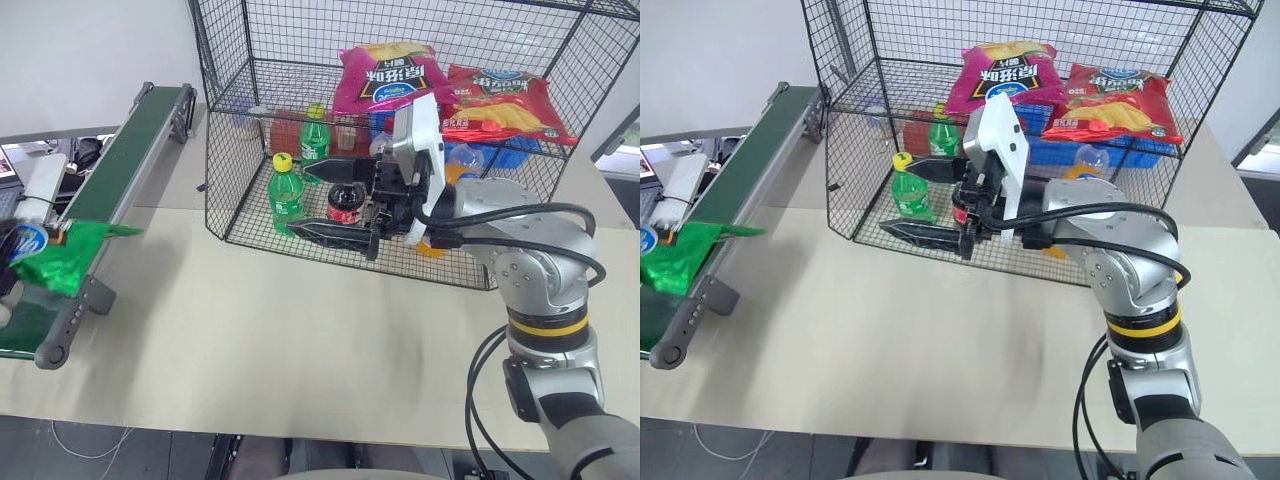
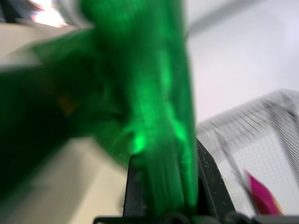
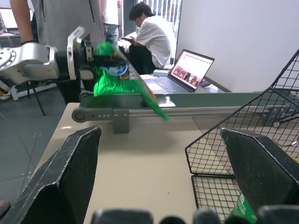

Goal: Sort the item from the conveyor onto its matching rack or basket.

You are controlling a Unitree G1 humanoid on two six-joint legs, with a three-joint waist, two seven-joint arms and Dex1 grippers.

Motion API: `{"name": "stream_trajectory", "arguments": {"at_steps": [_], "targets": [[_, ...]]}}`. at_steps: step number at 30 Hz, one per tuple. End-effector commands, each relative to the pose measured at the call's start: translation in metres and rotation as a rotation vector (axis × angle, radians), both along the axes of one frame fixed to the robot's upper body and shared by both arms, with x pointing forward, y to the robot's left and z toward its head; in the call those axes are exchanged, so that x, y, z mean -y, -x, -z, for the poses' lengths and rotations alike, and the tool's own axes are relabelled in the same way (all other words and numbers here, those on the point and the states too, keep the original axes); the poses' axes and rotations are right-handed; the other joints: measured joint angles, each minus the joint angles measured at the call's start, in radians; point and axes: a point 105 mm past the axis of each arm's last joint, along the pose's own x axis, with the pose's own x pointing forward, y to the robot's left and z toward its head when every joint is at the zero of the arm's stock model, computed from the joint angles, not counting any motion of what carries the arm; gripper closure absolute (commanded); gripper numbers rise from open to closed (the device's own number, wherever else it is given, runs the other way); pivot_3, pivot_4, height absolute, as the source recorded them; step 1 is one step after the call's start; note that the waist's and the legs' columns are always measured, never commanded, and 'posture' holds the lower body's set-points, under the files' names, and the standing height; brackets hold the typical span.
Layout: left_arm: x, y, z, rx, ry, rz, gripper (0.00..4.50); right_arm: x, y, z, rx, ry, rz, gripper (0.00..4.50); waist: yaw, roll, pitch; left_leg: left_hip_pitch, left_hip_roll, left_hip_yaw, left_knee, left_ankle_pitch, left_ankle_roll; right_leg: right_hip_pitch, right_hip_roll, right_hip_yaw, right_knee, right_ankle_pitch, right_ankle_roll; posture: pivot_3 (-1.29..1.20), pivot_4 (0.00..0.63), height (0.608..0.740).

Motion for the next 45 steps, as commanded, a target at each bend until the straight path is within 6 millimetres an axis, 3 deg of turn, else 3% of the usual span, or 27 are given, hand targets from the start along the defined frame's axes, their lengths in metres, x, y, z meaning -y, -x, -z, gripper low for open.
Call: {"name": "stream_trajectory", "arguments": {"at_steps": [1, 7, 12, 14, 22, 29, 33, 38, 45], "targets": [[0.046, 0.001, -0.027, 0.091, -0.158, 0.199, 4.47, 0.01, 0.002, -0.02, 0.065, -0.055, 0.017, 0.0, 0.0, 0.0, 0.0, 0.0, 0.0, 0.0, 0.0, 0.0, 0.0, 0.0, 0.0, 0.0, 0.0, 0.0, 0.0, 0.0, 0.15, 0.74], [0.109, -0.006, -0.054, 0.21, -0.317, 0.472, 4.47, 0.018, 0.008, -0.033, 0.072, -0.11, 0.021, 0.0, -0.002, 0.0, 0.001, 0.0, 0.0, 0.001, -0.001, 0.0, 0.0, 0.0, 0.004, 0.0, 0.0, 0.0, 0.0, 0.0, 0.15, 0.74], [0.14, -0.022, -0.09, 0.326, -0.316, 0.587, 4.47, 0.021, 0.014, -0.042, 0.084, -0.154, 0.032, 0.0, 0.003, -0.001, 0.003, 0.0, -0.001, 0.003, -0.002, 0.001, -0.002, -0.001, 0.005, 0.0, 0.0, 0.0, 0.0, 0.0, 0.15, 0.74], [0.146, -0.029, -0.102, 0.348, -0.305, 0.617, 4.47, 0.023, 0.015, -0.044, 0.086, -0.165, 0.046, 0.0, 0.004, -0.001, 0.003, -0.001, 0.0, 0.001, -0.001, 0.002, -0.003, -0.001, 0.014, 0.001, -0.001, 0.0, 0.0, 0.0, 0.15, 0.74], [0.163, -0.058, -0.141, 0.407, -0.214, 0.687, 4.47, 0.036, 0.012, -0.054, 0.145, -0.223, 0.182, 0.0, 0.002, -0.001, 0.003, -0.001, 0.0, 0.001, -0.002, 0.003, -0.004, -0.002, 0.015, 0.002, 0.0, 0.0, 0.0, 0.0, 0.15, 0.74], [0.171, -0.09, -0.162, 0.532, -0.202, 0.647, 4.47, 0.035, 0.012, -0.058, 0.164, -0.26, 0.238, 0.0, 0.004, -0.001, 0.003, -0.001, 0.0, 0.001, -0.003, 0.004, -0.006, -0.002, 0.016, 0.001, 0.0, 0.0, 0.0, 0.0, 0.15, 0.74], [0.166, -0.118, -0.151, 0.546, -0.198, 0.572, 4.47, 0.035, 0.011, -0.059, 0.173, -0.262, 0.26, 0.0, 0.002, -0.001, 0.003, -0.001, 0.0, 0.002, -0.003, 0.004, -0.006, -0.003, 0.016, 0.002, 0.0, 0.0, 0.0, 0.0, 0.15, 0.74], [0.165, -0.142, -0.116, 0.466, -0.192, 0.533, 4.47, 0.034, 0.004, -0.064, 0.199, -0.263, 0.318, 0.0, 0.002, -0.001, 0.003, -0.002, 0.0, 0.003, -0.003, 0.004, -0.006, -0.004, 0.016, 0.002, 0.0, 0.0, 0.0, 0.0, 0.15, 0.74], [0.173, -0.155, -0.081, 0.344, -0.027, 0.471, 4.47, 0.033, -0.016, -0.061, 0.21, -0.277, 0.514, 0.0, 0.005, -0.001, 0.003, -0.005, 0.001, 0.0, -0.001, 0.004, -0.006, -0.004, 0.014, 0.002, 0.001, 0.0, 0.0, 0.0, 0.15, 0.74]]}}
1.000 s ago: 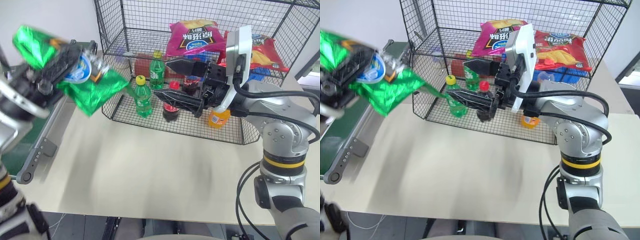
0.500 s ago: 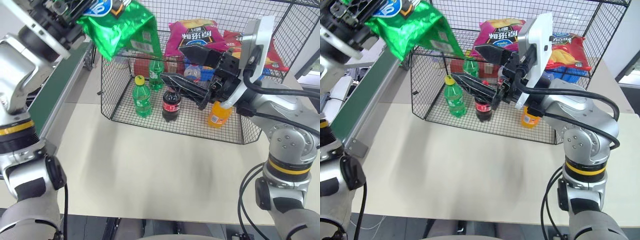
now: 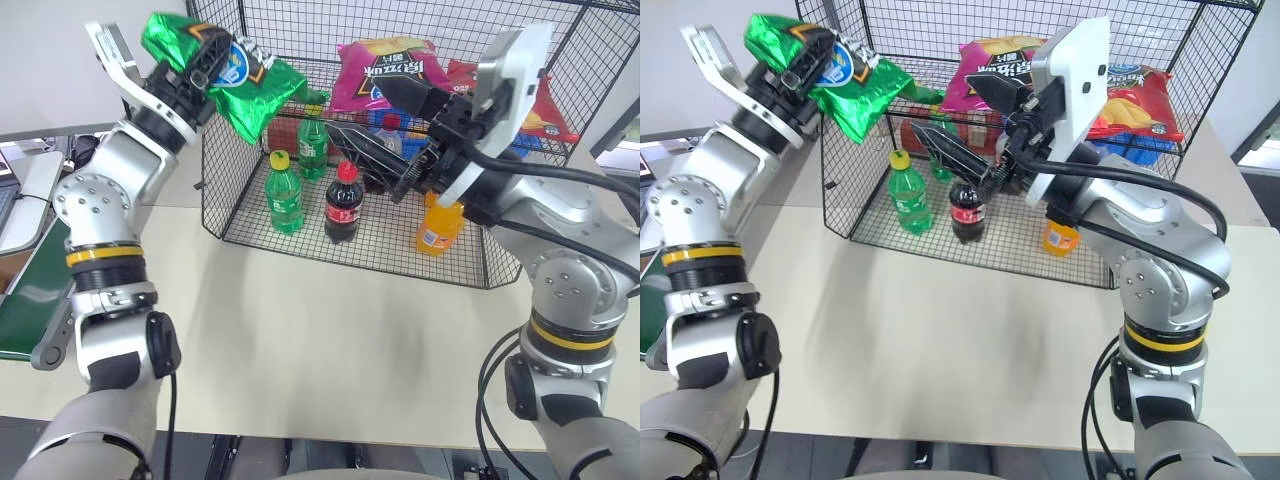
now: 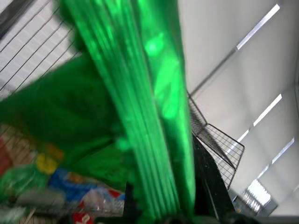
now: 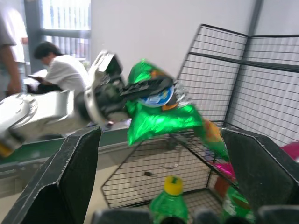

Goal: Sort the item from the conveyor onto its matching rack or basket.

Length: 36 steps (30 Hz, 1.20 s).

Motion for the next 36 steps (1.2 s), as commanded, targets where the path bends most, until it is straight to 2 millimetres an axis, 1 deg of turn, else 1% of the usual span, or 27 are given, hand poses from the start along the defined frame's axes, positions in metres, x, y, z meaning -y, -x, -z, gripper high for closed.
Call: {"name": "stream_trajectory", "arguments": {"at_steps": [1, 3, 5, 9, 11, 14, 17, 19, 22, 27, 30, 36], "targets": [[0.004, 0.003, -0.006, -0.005, 0.057, -0.054, 4.47, -0.002, -0.004, -0.016, 0.082, -0.031, 0.106, 0.0, 0.001, 0.0, 0.0, -0.001, 0.0, -0.001, 0.0, 0.0, 0.0, 0.0, 0.0, 0.0, 0.0, 0.0, 0.0, 0.0, 0.15, 0.74], [0.01, -0.001, -0.001, -0.056, 0.122, -0.065, 4.47, -0.005, -0.01, -0.017, 0.092, -0.03, 0.148, 0.0, 0.002, 0.0, 0.0, -0.001, 0.0, -0.001, 0.001, 0.0, 0.0, 0.0, 0.0, 0.0, 0.0, 0.0, 0.0, 0.0, 0.15, 0.74], [0.022, -0.003, 0.005, -0.096, 0.13, -0.084, 4.47, -0.008, -0.013, -0.017, 0.091, -0.035, 0.164, 0.0, 0.005, 0.0, 0.0, -0.002, -0.001, -0.001, 0.001, 0.0, 0.0, 0.0, 0.0, 0.0, 0.0, 0.0, 0.0, 0.0, 0.15, 0.74], [0.034, -0.009, 0.008, -0.178, 0.211, -0.123, 4.47, -0.013, -0.013, -0.017, 0.087, -0.05, 0.17, 0.0, 0.013, 0.0, 0.0, -0.002, -0.001, -0.002, 0.001, 0.0, 0.0, 0.0, 0.0, 0.0, 0.0, 0.0, 0.0, 0.0, 0.15, 0.74], [0.034, -0.013, 0.011, -0.225, 0.25, -0.159, 4.47, -0.013, -0.013, -0.017, 0.09, -0.053, 0.175, 0.0, 0.017, 0.0, 0.0, -0.002, -0.001, -0.001, 0.001, 0.0, 0.0, 0.0, 0.0, 0.0, 0.0, 0.0, 0.0, 0.0, 0.15, 0.74], [0.034, -0.015, 0.012, -0.249, 0.272, -0.191, 4.47, -0.014, -0.013, -0.017, 0.091, -0.057, 0.179, 0.0, 0.018, 0.0, 0.0, -0.002, -0.002, -0.001, 0.001, 0.0, 0.0, 0.0, 0.001, 0.0, 0.0, 0.0, 0.0, 0.0, 0.15, 0.74], [0.031, -0.027, 0.015, -0.315, 0.312, -0.271, 4.47, -0.012, -0.015, -0.02, 0.107, -0.057, 0.196, 0.0, 0.017, 0.0, 0.0, -0.002, -0.001, -0.001, 0.001, 0.0, 0.0, 0.0, 0.001, -0.001, 0.0, 0.0, 0.0, 0.0, 0.15, 0.74], [0.038, -0.03, 0.01, -0.308, 0.319, -0.256, 4.47, -0.011, -0.015, -0.023, 0.116, -0.064, 0.205, 0.0, 0.017, 0.0, 0.0, -0.002, -0.002, -0.001, 0.001, 0.0, 0.0, 0.0, 0.002, -0.001, -0.001, 0.0, 0.0, 0.0, 0.15, 0.74], [0.056, -0.028, 0.003, -0.282, 0.325, -0.18, 4.47, -0.011, -0.014, -0.025, 0.122, -0.077, 0.205, 0.0, 0.016, 0.0, 0.0, -0.002, -0.002, -0.001, 0.001, 0.0, 0.0, 0.0, 0.002, -0.001, -0.001, 0.0, 0.0, 0.0, 0.15, 0.74], [0.072, -0.029, 0.007, -0.311, 0.327, -0.166, 4.47, -0.011, -0.015, -0.025, 0.123, -0.075, 0.215, 0.0, 0.016, 0.0, 0.0, -0.002, -0.002, -0.001, 0.0, 0.0, 0.0, 0.0, 0.002, -0.001, 0.0, 0.0, 0.0, 0.0, 0.15, 0.74], [0.07, -0.034, 0.005, -0.311, 0.339, -0.197, 4.47, -0.01, -0.015, -0.025, 0.126, -0.077, 0.225, 0.0, 0.016, 0.0, 0.0, -0.002, -0.002, -0.001, 0.0, 0.0, 0.0, 0.0, 0.002, -0.001, -0.001, 0.0, 0.0, 0.0, 0.15, 0.74], [0.054, -0.042, 0.002, -0.313, 0.347, -0.266, 4.47, -0.009, -0.015, -0.025, 0.127, -0.078, 0.233, 0.0, 0.012, 0.0, 0.0, -0.001, -0.002, 0.0, 0.0, 0.0, 0.0, 0.0, 0.003, 0.0, -0.001, 0.0, 0.0, 0.0, 0.15, 0.74]]}}
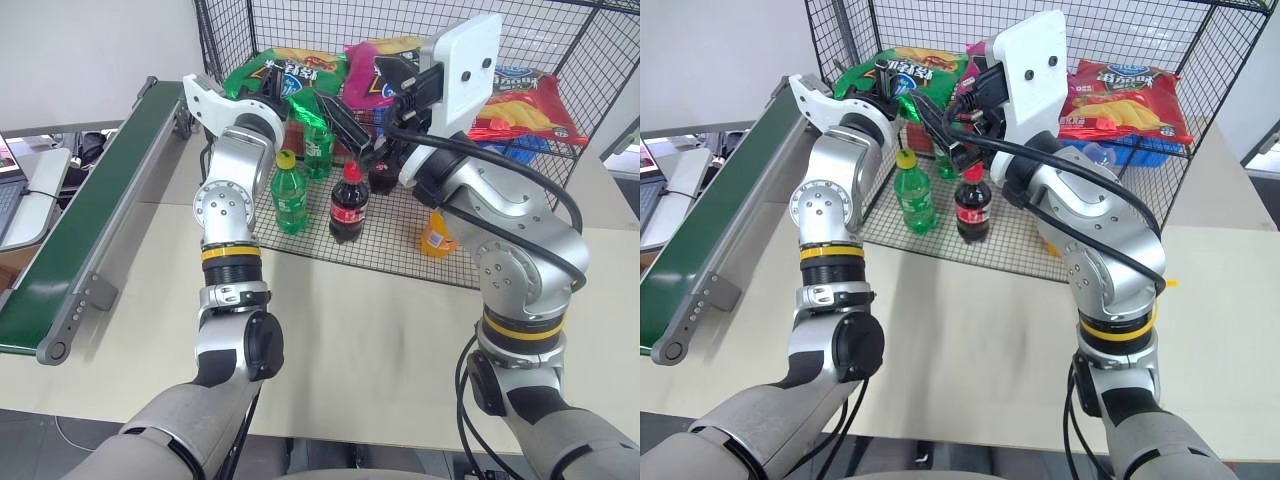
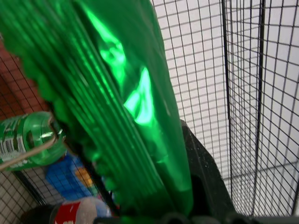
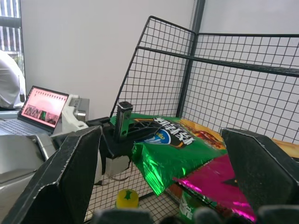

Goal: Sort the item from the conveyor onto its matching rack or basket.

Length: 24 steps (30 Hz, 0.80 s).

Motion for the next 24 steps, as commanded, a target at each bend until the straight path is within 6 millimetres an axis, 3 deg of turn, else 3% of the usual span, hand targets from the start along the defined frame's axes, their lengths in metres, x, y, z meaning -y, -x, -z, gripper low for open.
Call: {"name": "stream_trajectory", "arguments": {"at_steps": [1, 7, 8, 10, 15, 18, 24], "targets": [[-0.012, 0.001, -0.018, 0.051, 0.006, -0.046, 4.47, 0.001, 0.011, -0.019, 0.084, -0.029, -0.003, 0.0, -0.001, 0.0, 0.0, 0.0, 0.0, 0.0, 0.0, 0.0, 0.0, 0.0, 0.0, 0.0, 0.0, 0.0, 0.0, 0.0, 0.15, 0.74], [-0.019, 0.002, -0.014, 0.045, 0.009, -0.047, 4.47, 0.002, 0.009, -0.017, 0.079, -0.031, 0.001, 0.0, -0.004, 0.0, 0.0, 0.0, 0.0, 0.0, 0.0, 0.0, 0.0, 0.0, 0.0, 0.0, 0.0, 0.0, 0.0, 0.0, 0.15, 0.74], [-0.02, 0.002, -0.014, 0.046, 0.011, -0.05, 4.22, 0.002, 0.009, -0.017, 0.077, -0.033, 0.002, 0.0, -0.005, 0.0, 0.0, 0.0, 0.0, 0.0, 0.0, 0.0, 0.0, 0.0, 0.0, 0.0, 0.0, 0.0, 0.0, 0.0, 0.15, 0.74], [-0.023, 0.003, -0.015, 0.054, 0.015, -0.057, 3.61, 0.002, 0.009, -0.017, 0.075, -0.035, 0.004, 0.0, -0.006, 0.0, 0.0, 0.0, 0.001, 0.0, 0.0, 0.0, 0.0, 0.0, 0.0, 0.0, 0.0, 0.0, 0.0, 0.0, 0.15, 0.74], [-0.019, 0.009, -0.014, 0.053, 0.014, -0.024, 1.22, 0.001, 0.008, -0.017, 0.073, -0.038, 0.002, 0.0, -0.008, 0.0, 0.0, 0.001, 0.001, 0.0, 0.0, 0.0, 0.0, 0.0, 0.0, 0.0, 0.001, 0.0, 0.0, 0.0, 0.15, 0.74], [-0.014, 0.016, -0.009, 0.046, -0.006, 0.007, 0.05, 0.001, 0.008, -0.016, 0.072, -0.039, 0.0, 0.0, -0.008, 0.0, 0.0, 0.001, 0.001, 0.0, 0.0, 0.0, 0.0, 0.0, 0.0, 0.0, 0.001, 0.0, 0.0, 0.0, 0.15, 0.74], [-0.019, 0.034, 0.0, -0.005, -0.031, 0.022, 0.05, 0.0, 0.006, -0.014, 0.06, -0.045, -0.012, 0.0, -0.008, 0.001, 0.0, 0.001, 0.001, -0.001, 0.0, 0.0, -0.001, 0.001, -0.001, 0.0, 0.001, 0.0, 0.0, 0.0, 0.15, 0.74]]}}
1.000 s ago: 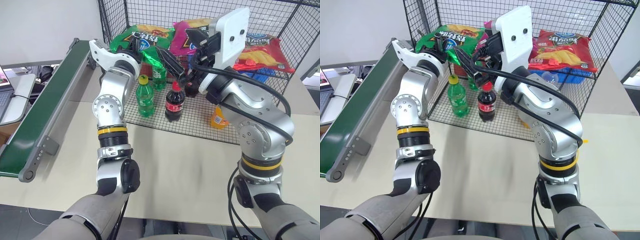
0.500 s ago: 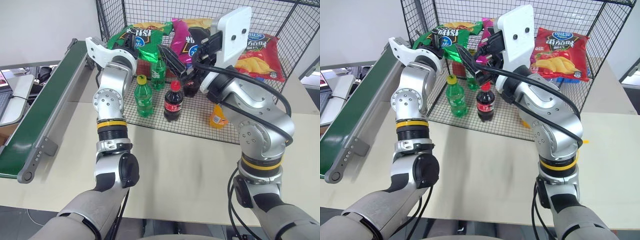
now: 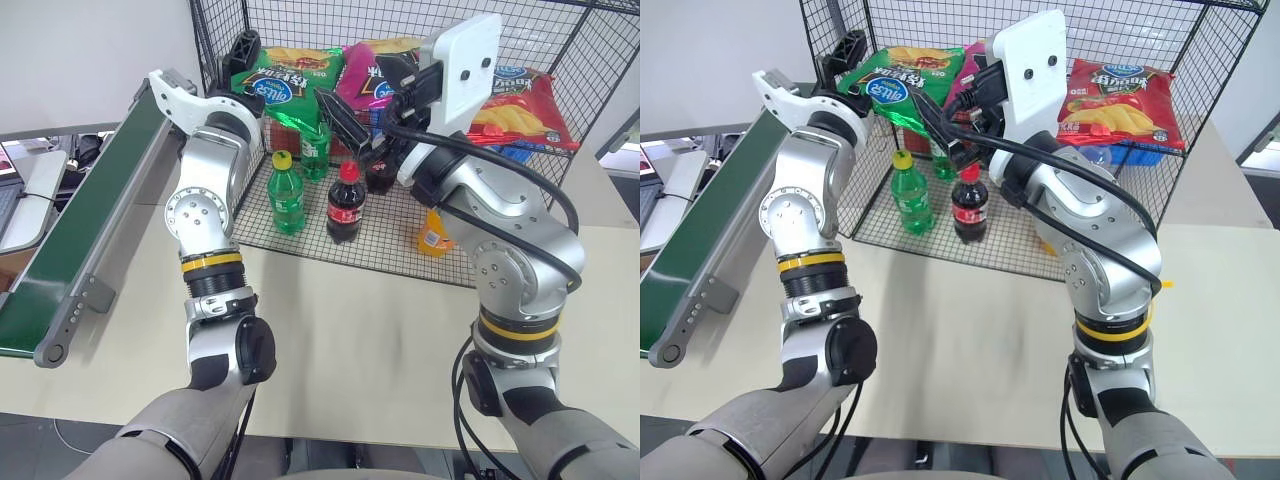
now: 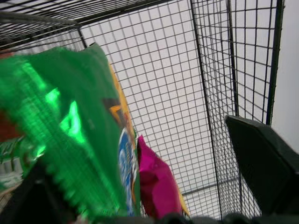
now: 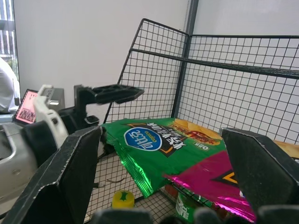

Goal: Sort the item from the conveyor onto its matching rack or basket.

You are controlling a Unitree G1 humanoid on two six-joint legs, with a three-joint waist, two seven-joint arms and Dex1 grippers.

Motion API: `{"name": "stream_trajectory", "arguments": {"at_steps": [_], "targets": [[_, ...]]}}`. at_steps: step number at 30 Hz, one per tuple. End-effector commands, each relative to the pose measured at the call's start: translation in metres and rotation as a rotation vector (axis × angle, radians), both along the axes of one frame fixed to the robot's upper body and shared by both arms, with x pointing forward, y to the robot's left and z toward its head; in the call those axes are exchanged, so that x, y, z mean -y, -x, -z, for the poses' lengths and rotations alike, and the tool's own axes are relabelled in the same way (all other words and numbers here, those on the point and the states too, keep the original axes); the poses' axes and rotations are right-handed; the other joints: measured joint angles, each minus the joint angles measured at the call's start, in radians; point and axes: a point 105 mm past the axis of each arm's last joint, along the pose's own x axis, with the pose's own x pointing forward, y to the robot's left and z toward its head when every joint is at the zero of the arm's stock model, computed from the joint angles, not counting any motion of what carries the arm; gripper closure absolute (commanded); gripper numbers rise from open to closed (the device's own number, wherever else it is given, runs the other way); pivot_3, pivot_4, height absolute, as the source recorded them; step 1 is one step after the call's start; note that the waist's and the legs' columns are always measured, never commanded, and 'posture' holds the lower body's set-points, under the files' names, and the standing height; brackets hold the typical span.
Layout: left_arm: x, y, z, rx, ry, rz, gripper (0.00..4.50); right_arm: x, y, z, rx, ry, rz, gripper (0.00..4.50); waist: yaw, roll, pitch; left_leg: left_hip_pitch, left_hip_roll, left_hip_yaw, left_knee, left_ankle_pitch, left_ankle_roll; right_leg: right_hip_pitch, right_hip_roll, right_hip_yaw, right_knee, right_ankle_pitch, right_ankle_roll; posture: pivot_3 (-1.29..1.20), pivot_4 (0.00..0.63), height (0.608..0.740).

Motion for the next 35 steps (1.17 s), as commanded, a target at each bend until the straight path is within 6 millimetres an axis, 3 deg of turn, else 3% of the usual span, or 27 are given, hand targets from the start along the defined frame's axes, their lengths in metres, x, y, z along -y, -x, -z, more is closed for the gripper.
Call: {"name": "stream_trajectory", "arguments": {"at_steps": [1, 10, 15, 20, 24, 26, 29, 35], "targets": [[0.006, 0.011, 0.003, -0.035, -0.057, 0.035, 0.05, 0.0, 0.007, -0.014, 0.061, -0.03, -0.019, 0.0, 0.001, 0.0, 0.0, 0.0, 0.0, 0.0, 0.0, 0.0, 0.0, 0.0, 0.0, 0.0, 0.0, 0.0, 0.0, 0.0, 0.15, 0.74], [-0.011, 0.035, 0.004, -0.059, -0.227, 0.092, 0.05, 0.003, 0.004, -0.007, 0.045, -0.009, -0.063, 0.0, -0.006, 0.0, 0.0, 0.0, 0.0, -0.001, 0.0, 0.0, 0.0, 0.0, 0.001, 0.0, 0.001, 0.0, 0.0, 0.0, 0.15, 0.74], [-0.018, 0.053, 0.014, -0.071, -0.433, 0.161, 0.05, 0.01, 0.002, -0.003, 0.045, 0.022, -0.082, 0.0, -0.004, 0.0, 0.0, 0.0, 0.0, -0.001, 0.0, 0.001, -0.001, 0.0, 0.0, 0.0, 0.001, 0.0, 0.0, 0.0, 0.15, 0.74], [-0.034, 0.077, 0.009, 0.063, -0.886, 0.195, 0.05, 0.018, 0.006, 0.004, 0.04, 0.073, -0.141, 0.0, -0.011, 0.0, 0.0, 0.0, 0.0, -0.002, -0.001, 0.006, -0.01, -0.001, 0.001, 0.0, 0.0, 0.0, 0.0, 0.0, 0.15, 0.74], [-0.054, 0.097, 0.029, 0.146, -1.341, 0.202, 0.05, 0.028, 0.019, 0.018, 0.003, 0.146, -0.256, 0.0, -0.013, 0.002, 0.001, 0.004, -0.001, -0.001, -0.007, 0.008, -0.013, -0.001, 0.001, 0.001, 0.0, 0.0, 0.0, 0.0, 0.15, 0.74], [-0.062, 0.102, 0.036, 0.193, -1.449, 0.202, 0.05, 0.031, 0.026, 0.024, -0.019, 0.17, -0.31, 0.0, -0.009, 0.003, 0.002, 0.006, -0.001, 0.001, -0.01, 0.008, -0.013, 0.0, 0.002, 0.001, -0.001, 0.0, 0.0, 0.0, 0.15, 0.74], [-0.074, 0.111, 0.028, 0.332, -1.502, 0.138, 0.05, 0.043, 0.03, 0.028, -0.036, 0.204, -0.324, 0.0, -0.006, 0.003, 0.003, 0.006, 0.001, 0.001, -0.01, 0.005, -0.009, 0.0, 0.002, 0.001, -0.002, -0.001, -0.001, 0.0, 0.15, 0.74], [-0.079, 0.114, 0.027, 0.372, -1.493, 0.131, 0.05, 0.053, 0.03, 0.023, -0.034, 0.184, -0.265, 0.0, -0.009, 0.003, 0.003, 0.004, 0.002, 0.002, -0.008, 0.002, -0.004, -0.001, 0.001, 0.003, -0.002, -0.001, -0.001, 0.0, 0.15, 0.74]]}}
